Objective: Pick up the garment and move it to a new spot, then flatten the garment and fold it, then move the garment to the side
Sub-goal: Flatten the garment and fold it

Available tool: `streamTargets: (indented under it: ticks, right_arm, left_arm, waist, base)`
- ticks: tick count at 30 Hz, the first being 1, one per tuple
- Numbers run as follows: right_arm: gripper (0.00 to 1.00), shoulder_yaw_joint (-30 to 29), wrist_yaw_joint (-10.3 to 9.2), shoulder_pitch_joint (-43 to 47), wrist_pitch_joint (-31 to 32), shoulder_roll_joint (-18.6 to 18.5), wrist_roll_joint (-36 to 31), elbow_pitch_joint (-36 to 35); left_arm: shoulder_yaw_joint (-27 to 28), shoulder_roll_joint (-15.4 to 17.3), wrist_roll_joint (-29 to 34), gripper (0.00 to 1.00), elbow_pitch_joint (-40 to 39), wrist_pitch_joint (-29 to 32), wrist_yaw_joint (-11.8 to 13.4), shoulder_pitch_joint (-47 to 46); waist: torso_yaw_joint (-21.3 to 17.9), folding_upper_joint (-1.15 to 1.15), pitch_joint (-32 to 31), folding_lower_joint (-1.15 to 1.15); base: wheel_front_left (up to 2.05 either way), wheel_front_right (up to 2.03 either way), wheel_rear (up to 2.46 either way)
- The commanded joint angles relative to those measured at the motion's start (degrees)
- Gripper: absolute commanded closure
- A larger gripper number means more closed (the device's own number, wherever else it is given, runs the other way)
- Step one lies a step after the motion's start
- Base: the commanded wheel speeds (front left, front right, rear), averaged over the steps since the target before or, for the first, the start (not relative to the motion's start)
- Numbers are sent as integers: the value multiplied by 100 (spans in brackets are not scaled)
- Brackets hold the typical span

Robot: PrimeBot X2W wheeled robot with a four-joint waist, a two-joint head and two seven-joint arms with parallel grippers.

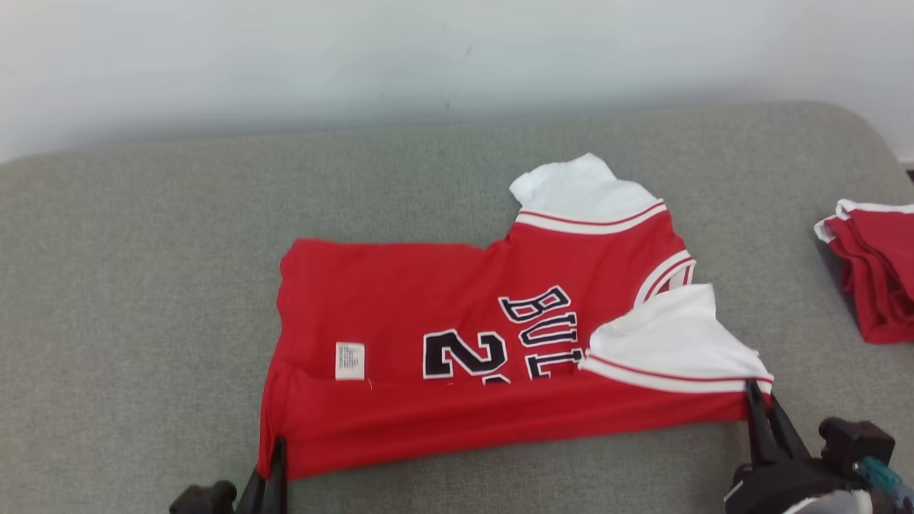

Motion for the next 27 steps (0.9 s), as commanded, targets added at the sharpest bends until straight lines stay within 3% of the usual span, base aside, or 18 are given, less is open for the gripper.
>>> streamTargets:
  ticks: [1, 12, 23, 24, 25, 26, 27]
  right_arm:
    - [100, -66, -20, 113, 2, 10, -37, 21]
    - [100, -268, -21, 764, 0, 152, -119, 57]
    - [100, -197, -21, 1087, 0, 256, -101, 122]
    - [82, -178, -21, 1055, 0, 252, -89, 137]
    - [17, -160, -20, 1018, 0, 236, -95, 158]
    - [0, -143, -20, 974, 0, 229, -99, 184]
    - [0, -119, -19, 926, 0, 217, -119, 198]
  left_arm:
    - [51, 33, 20, 100, -15, -17, 2, 141]
    - [1, 38, -63, 100, 59, -17, 43, 885]
    - [-257, 36, -183, 100, 286, -17, 132, 1155]
    - [-273, 34, -194, 100, 302, -17, 153, 1130]
    - [-290, 35, -192, 74, 309, -17, 166, 1093]
    - [-300, 34, -181, 27, 303, -17, 174, 1059]
    - [-295, 35, -177, 0, 295, -17, 214, 1032]
  waist:
    - [-1, 0, -262, 0]
    - [34, 0, -859, 0]
    - [52, 0, -868, 0]
    - [56, 0, -846, 0]
    - [61, 0, -823, 0]
    - [69, 0, -798, 0]
    - [76, 0, -778, 0]
  base:
    - [0, 0, 0]
    - [0, 0, 0]
    - [0, 0, 0]
    - [0, 0, 0]
    - [0, 0, 0]
    - [0, 0, 0]
    - [0, 0, 0]
